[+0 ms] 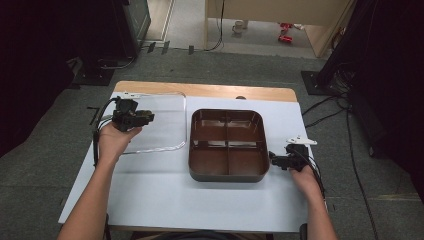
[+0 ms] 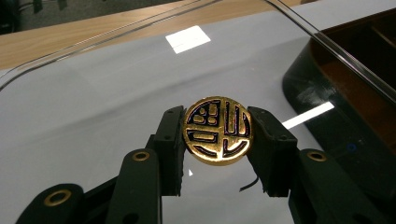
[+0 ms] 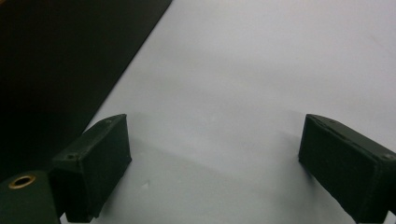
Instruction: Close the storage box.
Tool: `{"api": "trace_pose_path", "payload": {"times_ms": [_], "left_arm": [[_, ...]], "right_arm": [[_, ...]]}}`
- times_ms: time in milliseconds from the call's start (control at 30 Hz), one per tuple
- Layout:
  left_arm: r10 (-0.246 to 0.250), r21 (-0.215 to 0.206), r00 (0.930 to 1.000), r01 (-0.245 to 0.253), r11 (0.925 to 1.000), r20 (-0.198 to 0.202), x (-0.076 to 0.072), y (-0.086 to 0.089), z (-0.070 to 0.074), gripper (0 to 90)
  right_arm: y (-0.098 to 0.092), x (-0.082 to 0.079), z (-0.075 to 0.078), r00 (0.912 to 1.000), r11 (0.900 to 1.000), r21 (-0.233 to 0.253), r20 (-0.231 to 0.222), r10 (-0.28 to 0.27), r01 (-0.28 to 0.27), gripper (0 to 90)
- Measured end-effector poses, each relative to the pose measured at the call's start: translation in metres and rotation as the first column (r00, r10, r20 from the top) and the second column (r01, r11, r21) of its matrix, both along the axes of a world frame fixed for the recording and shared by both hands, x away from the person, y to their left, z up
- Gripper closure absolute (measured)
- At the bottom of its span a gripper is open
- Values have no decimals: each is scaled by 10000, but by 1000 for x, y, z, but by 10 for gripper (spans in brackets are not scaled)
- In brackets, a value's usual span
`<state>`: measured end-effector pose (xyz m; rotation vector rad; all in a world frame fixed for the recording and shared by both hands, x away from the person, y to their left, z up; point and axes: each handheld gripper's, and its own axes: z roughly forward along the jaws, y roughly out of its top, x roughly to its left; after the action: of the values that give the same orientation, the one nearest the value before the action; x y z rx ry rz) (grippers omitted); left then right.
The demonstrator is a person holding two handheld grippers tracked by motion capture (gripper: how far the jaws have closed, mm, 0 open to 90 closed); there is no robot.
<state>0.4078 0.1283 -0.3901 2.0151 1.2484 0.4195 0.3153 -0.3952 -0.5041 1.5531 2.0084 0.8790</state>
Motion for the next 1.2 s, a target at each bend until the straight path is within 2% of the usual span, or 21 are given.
{"api": "trace_pose_path", "payload": {"times_ms": [333, 867, 1200], "left_arm": [[-379, -83, 9993, 379, 9992, -24, -12, -21, 10, 593], [-1096, -22, 9940, 1096, 9940, 30, -36, -76, 15, 593], [-1321, -325, 9912, 1322, 9907, 42, -44, -104, 17, 594]], "right_arm": [[0, 0, 0, 10000, 10000, 0, 0, -2, 2, 85], [0, 0, 0, 10000, 10000, 1, -2, -1, 1, 85], [0, 0, 0, 10000, 10000, -7, 3, 12, -12, 85]]}}
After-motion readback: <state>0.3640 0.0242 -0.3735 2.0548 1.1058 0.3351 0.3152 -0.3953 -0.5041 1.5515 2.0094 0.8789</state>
